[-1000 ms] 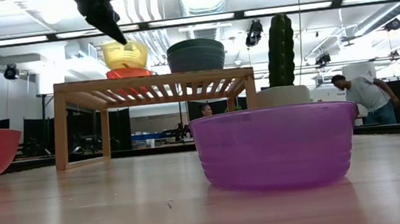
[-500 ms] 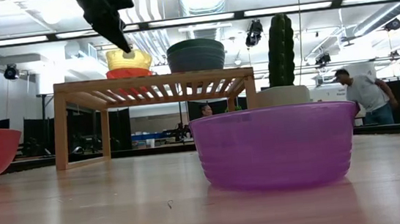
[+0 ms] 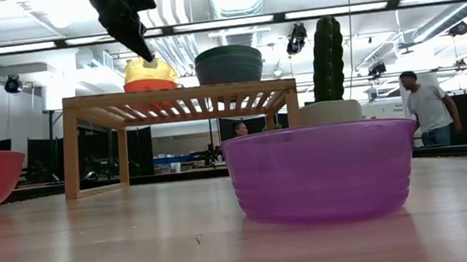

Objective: Place and stack bowls onto a shelf
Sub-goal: Stack the yellow bowl on top of the orange bowl on the shelf

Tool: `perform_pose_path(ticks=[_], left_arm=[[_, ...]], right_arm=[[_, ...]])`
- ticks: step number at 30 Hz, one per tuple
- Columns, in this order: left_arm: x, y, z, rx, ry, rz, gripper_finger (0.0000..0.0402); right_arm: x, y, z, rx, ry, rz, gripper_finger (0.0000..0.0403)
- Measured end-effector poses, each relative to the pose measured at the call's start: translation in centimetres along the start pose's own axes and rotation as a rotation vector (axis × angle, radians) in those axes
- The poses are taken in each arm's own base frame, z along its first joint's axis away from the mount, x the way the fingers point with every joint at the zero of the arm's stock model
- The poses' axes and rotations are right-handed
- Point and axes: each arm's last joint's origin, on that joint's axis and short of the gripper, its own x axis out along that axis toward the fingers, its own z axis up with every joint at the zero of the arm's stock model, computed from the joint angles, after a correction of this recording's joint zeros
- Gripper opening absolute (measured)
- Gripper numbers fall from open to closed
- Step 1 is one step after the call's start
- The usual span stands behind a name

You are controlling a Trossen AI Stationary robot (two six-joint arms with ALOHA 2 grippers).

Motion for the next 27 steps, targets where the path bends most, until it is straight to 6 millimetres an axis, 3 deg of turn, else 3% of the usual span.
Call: perform_pose_path(ticks=[7,14,18,27], left_arm=[[-1.5,-0.3,-0.2,-0.013,-0.067,-0.032,0.0071],[-5.1,-0.8,-0.2,0.021,-0.347,-0.040,0.0034],[-4.0,-1.5,-1.7,0.023,-0.391,0.014,0.0005],[0.1,-2.5,-4.8,-0.045,-0.443,0.193,0.0001]], right_arm=[[0.0,0.0,0.0,0.020,0.000,0.000,0.0173],[0.0,0.0,0.0,0.024,-0.006,-0.031,0.0173],[0.0,-0.1,0.1,0.015,-0.013,-0.048,0.0173],[0.0,0.0,0.4,0.010,-0.042,-0.045,0.0173]])
